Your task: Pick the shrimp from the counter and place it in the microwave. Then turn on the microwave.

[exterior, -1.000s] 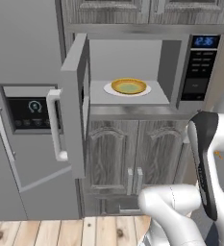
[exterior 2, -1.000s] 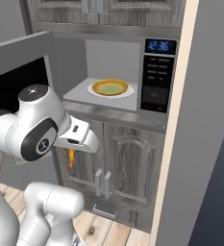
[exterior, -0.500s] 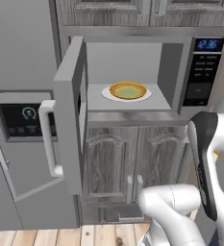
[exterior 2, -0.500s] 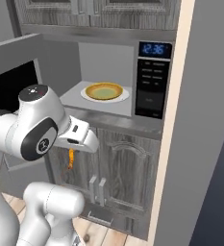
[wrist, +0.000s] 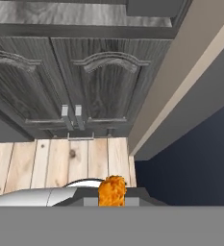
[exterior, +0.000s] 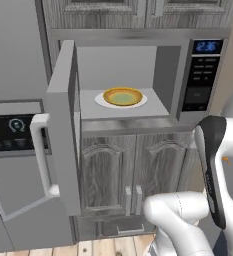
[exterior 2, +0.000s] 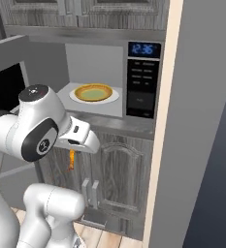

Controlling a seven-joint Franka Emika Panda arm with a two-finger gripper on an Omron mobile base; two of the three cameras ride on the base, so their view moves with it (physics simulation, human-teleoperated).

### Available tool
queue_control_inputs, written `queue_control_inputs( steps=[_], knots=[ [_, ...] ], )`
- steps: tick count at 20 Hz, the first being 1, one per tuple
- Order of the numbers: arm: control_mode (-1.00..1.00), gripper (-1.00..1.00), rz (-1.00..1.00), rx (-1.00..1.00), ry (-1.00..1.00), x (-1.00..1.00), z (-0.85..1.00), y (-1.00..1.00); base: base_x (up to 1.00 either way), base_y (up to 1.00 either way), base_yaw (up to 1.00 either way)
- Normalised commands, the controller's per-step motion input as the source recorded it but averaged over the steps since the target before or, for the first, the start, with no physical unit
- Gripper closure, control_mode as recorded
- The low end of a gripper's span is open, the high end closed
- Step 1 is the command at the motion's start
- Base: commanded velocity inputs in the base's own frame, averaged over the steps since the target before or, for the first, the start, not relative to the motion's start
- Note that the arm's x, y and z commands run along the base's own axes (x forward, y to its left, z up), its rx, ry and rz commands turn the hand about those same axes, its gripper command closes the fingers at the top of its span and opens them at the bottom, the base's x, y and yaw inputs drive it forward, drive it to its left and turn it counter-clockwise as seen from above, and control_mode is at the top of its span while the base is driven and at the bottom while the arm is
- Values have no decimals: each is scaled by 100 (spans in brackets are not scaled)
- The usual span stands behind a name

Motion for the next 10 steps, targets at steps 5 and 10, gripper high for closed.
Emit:
queue_control_inputs(
  steps=[5, 10],
  knots=[
    [100, 100, 0, 0, 0, 0, 0, 0, 31, 5, -19],
    [100, 100, 0, 0, 0, 0, 0, 0, 29, 11, -9]
  ],
)
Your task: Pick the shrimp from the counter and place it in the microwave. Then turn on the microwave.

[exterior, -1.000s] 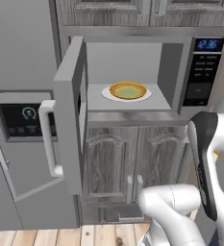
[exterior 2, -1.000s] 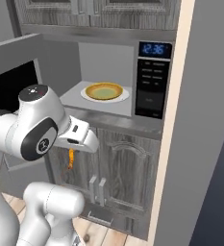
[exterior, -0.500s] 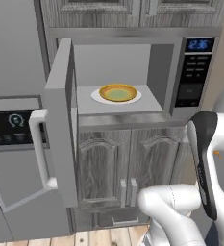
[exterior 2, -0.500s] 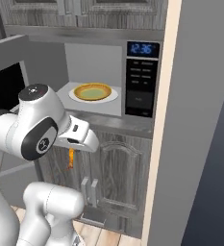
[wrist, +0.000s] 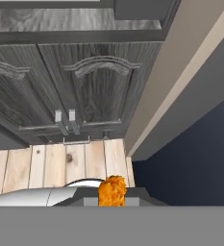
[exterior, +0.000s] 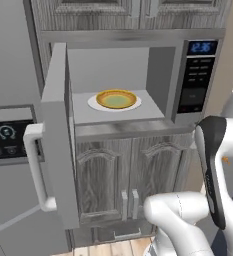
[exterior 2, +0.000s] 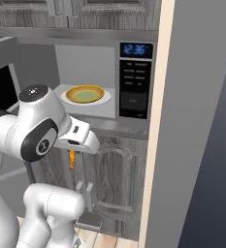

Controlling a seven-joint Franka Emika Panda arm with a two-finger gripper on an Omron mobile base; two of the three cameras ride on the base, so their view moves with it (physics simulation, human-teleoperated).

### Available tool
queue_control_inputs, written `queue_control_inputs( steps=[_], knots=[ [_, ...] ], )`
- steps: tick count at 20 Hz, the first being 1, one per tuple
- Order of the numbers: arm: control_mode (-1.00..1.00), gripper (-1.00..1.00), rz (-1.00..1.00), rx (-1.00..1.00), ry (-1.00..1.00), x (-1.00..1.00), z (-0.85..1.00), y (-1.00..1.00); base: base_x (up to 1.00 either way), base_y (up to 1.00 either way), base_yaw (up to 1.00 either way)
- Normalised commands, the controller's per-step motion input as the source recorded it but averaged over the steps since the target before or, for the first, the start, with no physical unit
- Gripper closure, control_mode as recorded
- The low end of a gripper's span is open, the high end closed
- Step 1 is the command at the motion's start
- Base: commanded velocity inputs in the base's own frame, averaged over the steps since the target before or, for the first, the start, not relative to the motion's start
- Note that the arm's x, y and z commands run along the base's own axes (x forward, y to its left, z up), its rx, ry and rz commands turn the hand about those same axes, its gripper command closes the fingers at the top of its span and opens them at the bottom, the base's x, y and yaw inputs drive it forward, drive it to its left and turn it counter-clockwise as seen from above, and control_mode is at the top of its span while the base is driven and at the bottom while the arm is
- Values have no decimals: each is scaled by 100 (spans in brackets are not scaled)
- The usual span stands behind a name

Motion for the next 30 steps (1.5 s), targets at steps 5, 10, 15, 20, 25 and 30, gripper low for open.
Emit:
queue_control_inputs(
  steps=[5, 10, 15, 20, 25, 30],
  knots=[
    [100, 100, 0, 0, 0, 0, 0, 0, 15, 15, 0],
    [100, 100, 0, 0, 0, 0, 0, 0, 12, 32, 1],
    [100, 100, 0, 0, 0, 0, 0, 0, 13, 32, 1],
    [100, 100, 0, 0, 0, 0, 0, 0, 23, 27, 0],
    [100, 100, 0, 0, 0, 0, 0, 0, 32, 19, 0],
    [100, 100, 0, 0, 0, 0, 0, 0, 42, 14, 0]
  ],
)
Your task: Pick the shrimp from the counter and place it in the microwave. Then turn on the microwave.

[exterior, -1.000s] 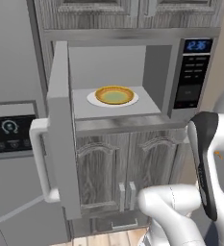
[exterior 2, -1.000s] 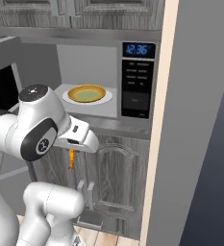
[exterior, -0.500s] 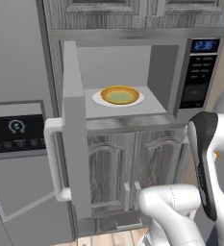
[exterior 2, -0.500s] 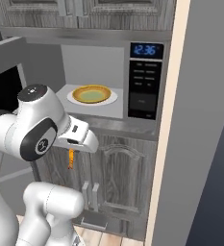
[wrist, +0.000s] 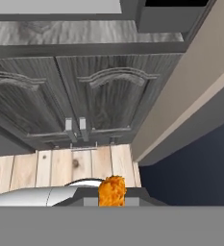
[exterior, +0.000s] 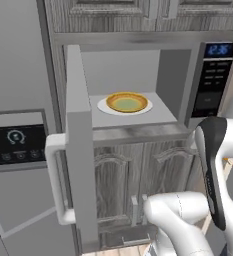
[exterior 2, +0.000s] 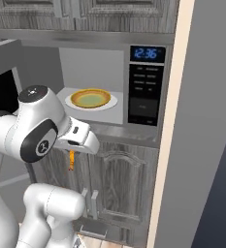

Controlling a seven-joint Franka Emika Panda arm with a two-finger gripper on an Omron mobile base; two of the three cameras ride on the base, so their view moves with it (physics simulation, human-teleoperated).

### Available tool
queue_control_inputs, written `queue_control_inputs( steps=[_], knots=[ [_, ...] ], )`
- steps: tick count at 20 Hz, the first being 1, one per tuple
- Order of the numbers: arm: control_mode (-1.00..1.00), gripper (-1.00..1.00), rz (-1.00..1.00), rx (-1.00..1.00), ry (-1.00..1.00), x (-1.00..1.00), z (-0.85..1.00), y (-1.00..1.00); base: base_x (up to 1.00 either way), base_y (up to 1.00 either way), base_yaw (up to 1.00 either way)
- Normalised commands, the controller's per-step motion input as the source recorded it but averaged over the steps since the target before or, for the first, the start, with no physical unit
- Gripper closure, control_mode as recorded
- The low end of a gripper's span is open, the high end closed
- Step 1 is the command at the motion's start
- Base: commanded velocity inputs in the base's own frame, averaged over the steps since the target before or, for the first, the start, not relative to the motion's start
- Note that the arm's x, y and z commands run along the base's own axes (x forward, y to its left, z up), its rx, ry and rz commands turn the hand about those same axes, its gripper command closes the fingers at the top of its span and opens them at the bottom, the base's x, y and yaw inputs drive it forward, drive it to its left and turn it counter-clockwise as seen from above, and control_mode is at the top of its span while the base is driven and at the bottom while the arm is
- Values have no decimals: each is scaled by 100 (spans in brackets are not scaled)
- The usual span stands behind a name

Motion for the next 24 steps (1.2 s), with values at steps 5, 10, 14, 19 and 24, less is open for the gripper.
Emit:
queue_control_inputs(
  steps=[5, 10, 14, 19, 24],
  knots=[
    [100, 100, 0, 0, 0, 0, 0, 0, 38, 12, 0],
    [100, 100, 0, 0, 0, 0, 0, 0, 36, 6, 0],
    [100, 100, 0, 0, 0, 0, 0, 0, 43, 4, 1],
    [100, 100, 0, 0, 0, 0, 0, 0, 42, 6, 6],
    [100, 100, 0, 0, 0, 0, 0, 0, 29, 2, 10]
  ],
)
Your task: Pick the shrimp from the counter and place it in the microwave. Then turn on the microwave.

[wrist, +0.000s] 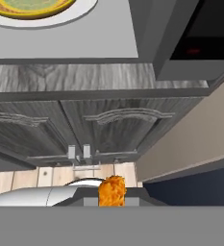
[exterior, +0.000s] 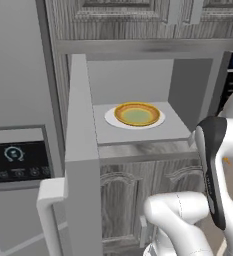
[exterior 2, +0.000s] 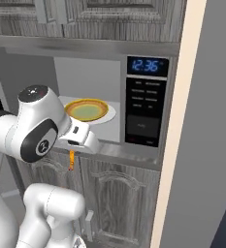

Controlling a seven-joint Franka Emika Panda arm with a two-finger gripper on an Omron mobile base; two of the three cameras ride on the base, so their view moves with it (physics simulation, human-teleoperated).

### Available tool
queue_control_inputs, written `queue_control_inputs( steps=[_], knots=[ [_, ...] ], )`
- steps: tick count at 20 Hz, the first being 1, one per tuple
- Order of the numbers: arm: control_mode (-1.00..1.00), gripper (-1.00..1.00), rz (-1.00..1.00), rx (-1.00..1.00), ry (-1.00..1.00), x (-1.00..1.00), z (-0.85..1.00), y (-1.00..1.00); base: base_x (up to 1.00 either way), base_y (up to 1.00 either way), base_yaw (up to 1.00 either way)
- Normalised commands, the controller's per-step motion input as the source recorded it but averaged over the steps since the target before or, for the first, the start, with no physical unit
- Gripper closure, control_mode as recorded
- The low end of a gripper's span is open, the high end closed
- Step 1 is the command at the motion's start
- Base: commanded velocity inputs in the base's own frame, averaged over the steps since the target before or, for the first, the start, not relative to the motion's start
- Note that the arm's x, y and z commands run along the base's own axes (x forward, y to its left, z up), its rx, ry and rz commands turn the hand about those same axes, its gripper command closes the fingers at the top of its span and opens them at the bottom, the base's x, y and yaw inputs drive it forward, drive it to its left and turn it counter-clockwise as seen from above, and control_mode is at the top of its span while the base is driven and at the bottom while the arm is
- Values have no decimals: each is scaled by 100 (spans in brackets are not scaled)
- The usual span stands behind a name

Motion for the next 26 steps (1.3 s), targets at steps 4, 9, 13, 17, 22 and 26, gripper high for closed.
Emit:
queue_control_inputs(
  steps=[4, 9, 13, 17, 22, 26],
  knots=[
    [100, 100, 0, 0, 0, 0, 0, 0, 27, 0, 11],
    [100, 100, 0, 0, 0, 0, 0, 0, 33, 0, 8],
    [100, 100, 0, 0, 0, 0, 0, 0, 24, -1, 3],
    [100, 100, 0, 0, 0, 0, 0, 0, 0, -4, 0],
    [100, 100, 0, 0, 0, 0, 0, 0, -3, 0, 0],
    [100, 100, 0, 0, 0, 0, 0, 0, -21, 0, 0]
  ],
)
